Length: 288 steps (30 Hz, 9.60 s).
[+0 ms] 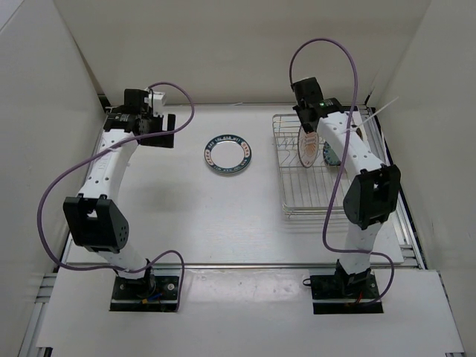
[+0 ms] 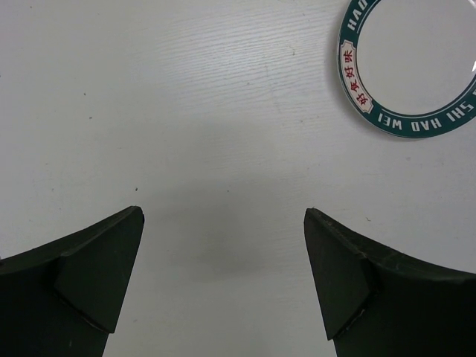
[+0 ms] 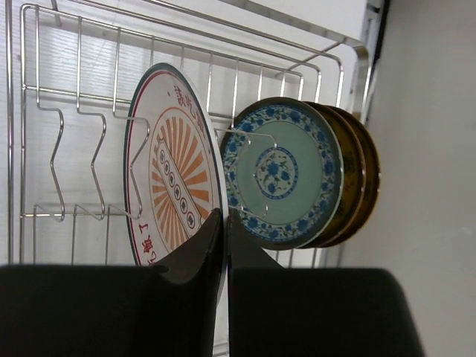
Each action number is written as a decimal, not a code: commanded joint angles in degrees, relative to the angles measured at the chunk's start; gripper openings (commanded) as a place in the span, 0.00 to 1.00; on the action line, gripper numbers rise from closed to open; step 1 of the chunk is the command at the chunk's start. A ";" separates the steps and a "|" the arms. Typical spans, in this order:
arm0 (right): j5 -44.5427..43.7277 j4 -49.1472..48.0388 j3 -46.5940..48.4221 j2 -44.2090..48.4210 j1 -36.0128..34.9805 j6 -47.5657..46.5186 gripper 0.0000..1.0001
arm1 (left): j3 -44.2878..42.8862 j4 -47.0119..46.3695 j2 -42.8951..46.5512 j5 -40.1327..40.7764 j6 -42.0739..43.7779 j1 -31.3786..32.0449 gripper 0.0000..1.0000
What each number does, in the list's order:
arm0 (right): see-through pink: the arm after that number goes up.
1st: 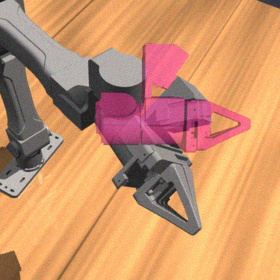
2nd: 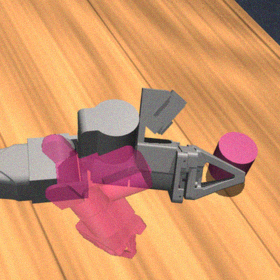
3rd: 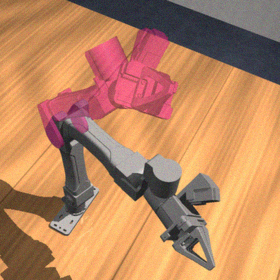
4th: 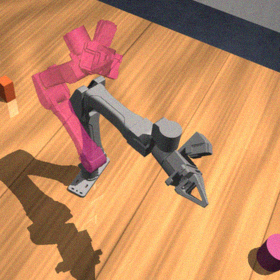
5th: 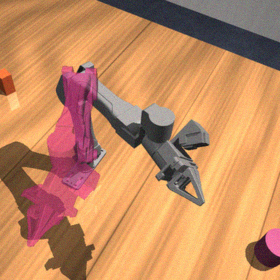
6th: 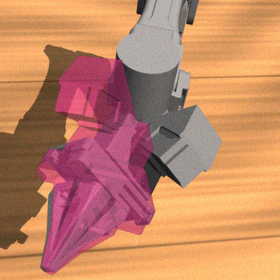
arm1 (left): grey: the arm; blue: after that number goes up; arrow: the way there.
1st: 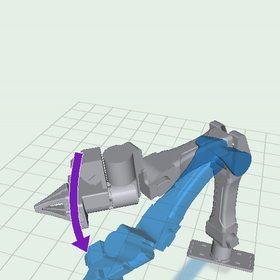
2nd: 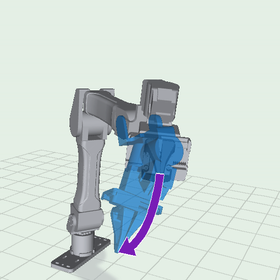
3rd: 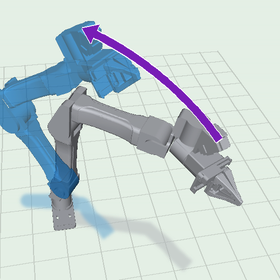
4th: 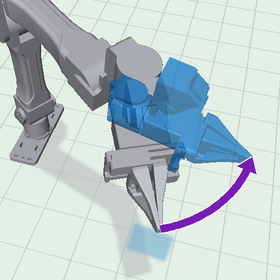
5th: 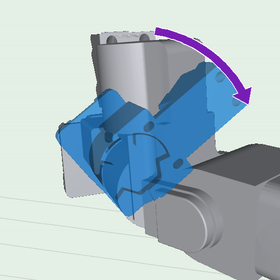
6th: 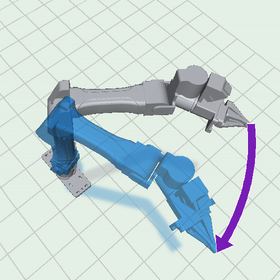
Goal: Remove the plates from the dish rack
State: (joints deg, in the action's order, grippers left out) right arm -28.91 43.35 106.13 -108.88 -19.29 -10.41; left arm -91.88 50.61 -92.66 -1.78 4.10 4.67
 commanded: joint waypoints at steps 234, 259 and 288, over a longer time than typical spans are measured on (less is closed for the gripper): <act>42.66 6.22 -6.01 30.31 10.41 -2.57 0.00 | -13.94 -3.50 -3.58 -41.19 7.93 9.99 1.00; 58.70 6.22 -8.47 28.46 10.94 -3.38 0.00 | -30.11 -6.58 -17.90 -36.01 5.48 29.70 0.76; 40.42 -0.20 -14.10 29.43 13.66 0.65 0.85 | 7.19 -7.28 -4.20 -38.12 6.88 24.87 0.11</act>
State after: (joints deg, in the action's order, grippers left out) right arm 15.22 47.29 91.92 -80.71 -6.15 -11.16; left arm -90.24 42.61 -103.15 -37.06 7.81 30.76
